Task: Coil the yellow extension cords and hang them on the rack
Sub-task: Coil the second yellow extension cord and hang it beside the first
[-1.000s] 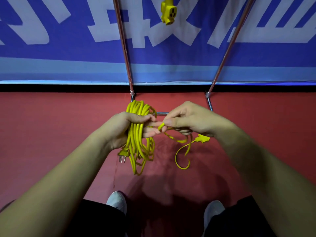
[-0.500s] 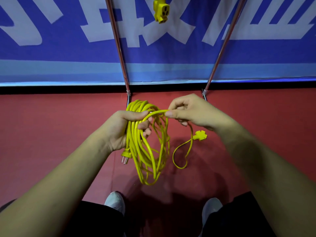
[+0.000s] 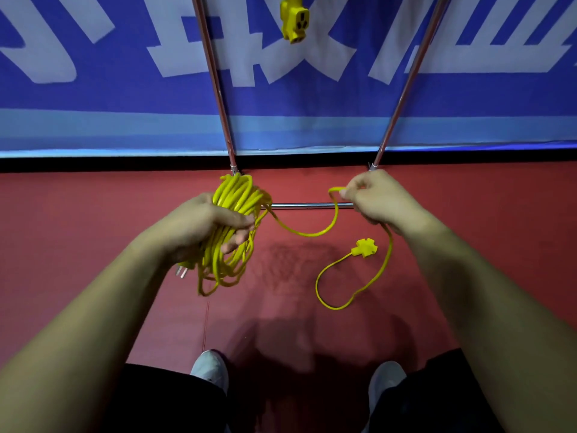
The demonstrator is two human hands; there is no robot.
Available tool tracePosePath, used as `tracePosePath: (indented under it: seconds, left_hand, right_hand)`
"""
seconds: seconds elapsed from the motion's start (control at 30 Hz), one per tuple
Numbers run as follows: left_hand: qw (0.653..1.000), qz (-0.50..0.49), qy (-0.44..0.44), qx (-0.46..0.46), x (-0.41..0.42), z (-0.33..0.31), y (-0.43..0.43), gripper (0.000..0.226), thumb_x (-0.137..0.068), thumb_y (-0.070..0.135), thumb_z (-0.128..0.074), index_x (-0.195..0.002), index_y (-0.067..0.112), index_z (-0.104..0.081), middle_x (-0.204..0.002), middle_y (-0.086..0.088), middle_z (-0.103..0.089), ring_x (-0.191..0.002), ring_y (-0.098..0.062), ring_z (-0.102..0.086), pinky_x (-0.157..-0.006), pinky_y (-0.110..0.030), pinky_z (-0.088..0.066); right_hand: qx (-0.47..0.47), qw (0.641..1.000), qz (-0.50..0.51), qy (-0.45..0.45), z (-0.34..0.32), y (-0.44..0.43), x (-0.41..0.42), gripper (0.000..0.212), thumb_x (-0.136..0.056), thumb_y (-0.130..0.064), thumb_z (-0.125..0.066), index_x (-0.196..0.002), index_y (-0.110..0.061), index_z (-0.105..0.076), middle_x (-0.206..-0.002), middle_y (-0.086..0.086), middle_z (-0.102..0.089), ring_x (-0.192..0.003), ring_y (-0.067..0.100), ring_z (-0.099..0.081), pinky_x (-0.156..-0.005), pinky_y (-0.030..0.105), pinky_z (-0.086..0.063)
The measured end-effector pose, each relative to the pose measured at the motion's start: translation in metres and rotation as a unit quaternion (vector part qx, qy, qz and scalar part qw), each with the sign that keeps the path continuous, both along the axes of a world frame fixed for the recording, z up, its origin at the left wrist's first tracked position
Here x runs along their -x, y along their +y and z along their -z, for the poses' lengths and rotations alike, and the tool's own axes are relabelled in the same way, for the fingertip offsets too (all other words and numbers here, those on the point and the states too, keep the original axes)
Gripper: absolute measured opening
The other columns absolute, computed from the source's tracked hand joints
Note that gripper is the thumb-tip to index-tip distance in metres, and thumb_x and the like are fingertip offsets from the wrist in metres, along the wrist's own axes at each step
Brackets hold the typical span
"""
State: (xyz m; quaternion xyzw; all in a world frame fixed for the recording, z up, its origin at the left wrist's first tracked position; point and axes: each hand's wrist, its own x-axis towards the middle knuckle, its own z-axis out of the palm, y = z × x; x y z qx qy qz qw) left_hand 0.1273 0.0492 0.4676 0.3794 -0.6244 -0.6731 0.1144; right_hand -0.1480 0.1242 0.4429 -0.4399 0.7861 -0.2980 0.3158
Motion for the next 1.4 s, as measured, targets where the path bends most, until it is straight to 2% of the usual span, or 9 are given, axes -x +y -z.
tracePosePath:
  seconds: [0.2, 0.33, 0.47, 0.6, 0.73, 0.87, 1.07, 1.2, 1.4]
  left_hand:
    - [0.936, 0.239, -0.195, 0.17, -0.01, -0.003, 0.006, 0.029, -0.068, 0.031, -0.067, -0.065, 0.002, -0.063, -0.046, -0.011, -0.058, -0.041, -0.019, -0.049, -0.048, -0.027, -0.042]
    - [0.894, 0.297, -0.205, 0.265, -0.003, 0.005, 0.018, 0.01, -0.081, 0.017, -0.066, -0.078, 0.008, -0.065, -0.054, -0.006, -0.063, -0.046, -0.011, -0.055, -0.05, -0.019, -0.044]
    - [0.875, 0.273, -0.145, 0.372, 0.004, 0.017, 0.017, 0.02, -0.083, 0.027, -0.069, -0.068, 0.025, -0.057, -0.077, 0.001, -0.06, -0.066, -0.001, -0.053, -0.065, -0.022, -0.045]
    - [0.885, 0.201, -0.062, 0.415, 0.006, 0.021, 0.022, 0.013, -0.08, 0.032, -0.065, -0.07, 0.033, -0.057, -0.118, -0.005, -0.037, -0.124, -0.01, -0.038, -0.111, -0.026, -0.025]
    - [0.863, 0.119, -0.02, 0.49, 0.015, 0.019, 0.025, 0.006, -0.081, 0.027, -0.066, -0.08, 0.021, -0.066, -0.13, -0.012, -0.033, -0.134, -0.022, -0.031, -0.115, -0.032, -0.023]
    - [0.866, 0.114, 0.003, 0.488, 0.019, 0.01, 0.023, 0.013, -0.084, 0.018, -0.065, -0.094, 0.012, -0.067, -0.1, 0.002, -0.061, -0.092, -0.006, -0.057, -0.083, -0.02, -0.044]
    - [0.879, 0.068, -0.001, 0.473, 0.02, 0.003, 0.025, 0.011, -0.086, 0.019, -0.064, -0.092, 0.011, -0.062, -0.079, 0.002, -0.066, -0.074, -0.011, -0.062, -0.069, -0.034, -0.048]
    - [0.959, 0.021, 0.086, 0.27, 0.024, -0.002, 0.03, 0.05, -0.084, -0.001, -0.068, -0.103, 0.025, -0.03, -0.072, -0.012, -0.07, -0.063, -0.03, -0.068, -0.064, -0.039, -0.053]
    - [0.99, -0.047, 0.119, 0.052, 0.016, -0.001, 0.022, 0.048, -0.075, -0.011, -0.067, -0.106, 0.011, -0.039, -0.065, -0.015, -0.063, -0.057, -0.025, -0.064, -0.057, -0.034, -0.051]
  right_hand:
    - [0.153, 0.987, -0.03, 0.026, -0.008, -0.008, -0.002, 0.015, -0.093, -0.013, -0.057, -0.087, -0.008, -0.07, -0.044, -0.019, -0.051, -0.045, -0.003, -0.044, -0.052, 0.02, -0.03]
    - [0.172, 0.977, -0.121, 0.022, -0.017, -0.004, -0.015, 0.013, -0.094, -0.015, -0.059, -0.096, -0.014, -0.072, -0.052, -0.024, -0.056, -0.05, -0.003, -0.047, -0.057, 0.019, -0.037]
    - [0.118, 0.961, -0.25, -0.027, -0.025, 0.0, -0.033, 0.017, -0.094, -0.011, -0.059, -0.105, -0.005, -0.072, -0.051, -0.017, -0.056, -0.047, -0.002, -0.046, -0.053, 0.012, -0.036]
    - [0.063, 0.949, -0.275, -0.141, -0.023, 0.003, -0.04, 0.016, -0.093, -0.014, -0.061, -0.1, -0.006, -0.074, -0.053, 0.0, -0.038, -0.05, 0.016, -0.031, -0.047, 0.024, -0.027]
    - [0.078, 0.953, -0.272, -0.104, -0.04, 0.007, -0.037, 0.028, -0.094, -0.025, -0.06, -0.095, 0.0, -0.072, -0.058, -0.002, -0.049, -0.049, 0.006, -0.039, -0.047, 0.017, -0.031]
    - [0.061, 0.947, -0.312, 0.04, -0.048, 0.013, -0.047, 0.052, -0.061, -0.055, -0.079, -0.1, -0.025, -0.062, -0.1, -0.006, -0.056, -0.088, 0.005, -0.058, -0.078, 0.022, -0.049]
    - [0.135, 0.957, -0.255, 0.024, -0.04, 0.014, -0.054, 0.029, -0.068, -0.025, -0.083, -0.087, -0.019, -0.062, -0.064, -0.005, -0.058, -0.055, 0.003, -0.046, -0.054, 0.03, -0.042]
    - [0.129, 0.956, -0.259, -0.054, -0.038, 0.015, -0.053, 0.024, -0.073, -0.013, -0.081, -0.092, -0.012, -0.065, -0.064, -0.009, -0.055, -0.053, -0.002, -0.044, -0.053, 0.016, -0.037]
    - [0.034, 0.961, -0.271, -0.049, -0.02, 0.008, -0.022, 0.018, -0.086, -0.027, -0.07, -0.098, -0.014, -0.069, -0.072, -0.009, -0.066, -0.06, 0.005, -0.056, -0.062, 0.022, -0.044]
